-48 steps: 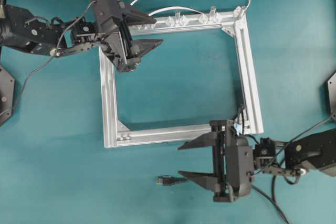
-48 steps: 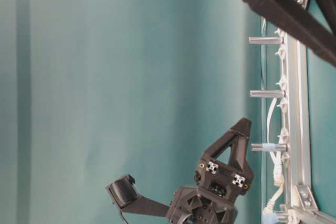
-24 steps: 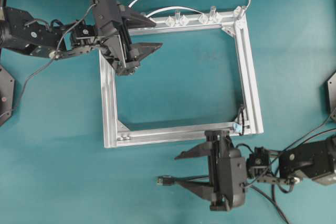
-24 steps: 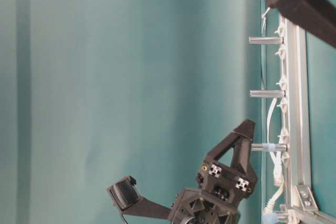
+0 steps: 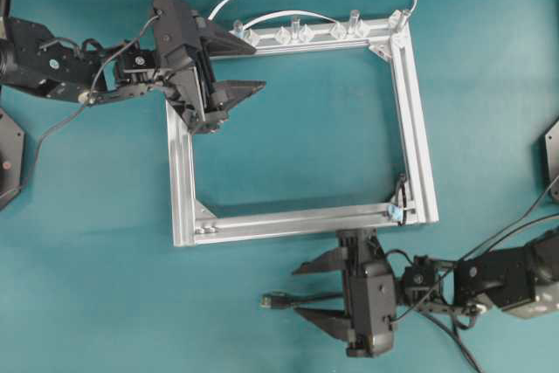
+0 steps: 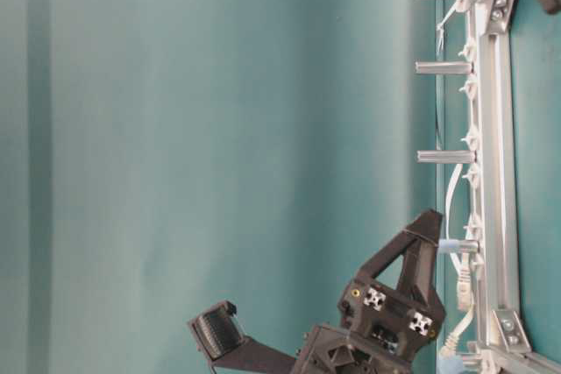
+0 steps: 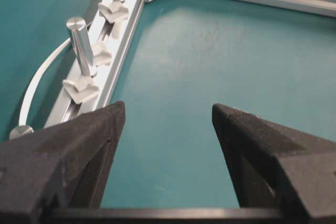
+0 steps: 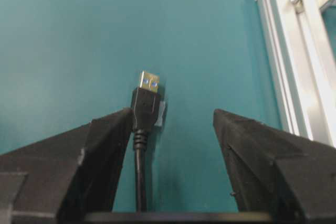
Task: Insert the wire through the string loop located on the right side.
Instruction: 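Close the right gripper on the USB cable just behind the plug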
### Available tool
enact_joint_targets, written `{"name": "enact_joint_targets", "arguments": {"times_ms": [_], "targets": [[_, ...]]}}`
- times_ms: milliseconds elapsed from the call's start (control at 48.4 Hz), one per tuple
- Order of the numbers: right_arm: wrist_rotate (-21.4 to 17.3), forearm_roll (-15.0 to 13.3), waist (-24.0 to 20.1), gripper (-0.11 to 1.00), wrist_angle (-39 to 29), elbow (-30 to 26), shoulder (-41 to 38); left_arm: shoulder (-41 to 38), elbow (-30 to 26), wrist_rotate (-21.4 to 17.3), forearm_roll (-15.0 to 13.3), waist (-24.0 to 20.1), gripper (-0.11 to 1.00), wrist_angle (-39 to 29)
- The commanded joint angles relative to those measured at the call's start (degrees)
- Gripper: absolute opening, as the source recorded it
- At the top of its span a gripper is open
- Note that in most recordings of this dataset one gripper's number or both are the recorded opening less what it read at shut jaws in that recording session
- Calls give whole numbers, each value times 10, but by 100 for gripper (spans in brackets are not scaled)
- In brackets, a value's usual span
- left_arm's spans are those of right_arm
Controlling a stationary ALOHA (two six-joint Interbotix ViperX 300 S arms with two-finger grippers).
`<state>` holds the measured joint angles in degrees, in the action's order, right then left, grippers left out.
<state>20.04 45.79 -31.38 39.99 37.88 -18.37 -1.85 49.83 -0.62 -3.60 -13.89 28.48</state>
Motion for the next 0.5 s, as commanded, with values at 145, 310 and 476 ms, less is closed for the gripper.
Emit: {"name": "enact_joint_targets", "arguments": {"times_ms": [145,310,476], "targets": [[-14,0,-11,73,1,-20,-17,16,4,-2,2,2,75,4],[-17,1,-15,74,1,-25,-32,16,7,0,2,2,75,4],[-17,1,-15,73,3,-27,-38,16,8,1,2,2,75,4]]}}
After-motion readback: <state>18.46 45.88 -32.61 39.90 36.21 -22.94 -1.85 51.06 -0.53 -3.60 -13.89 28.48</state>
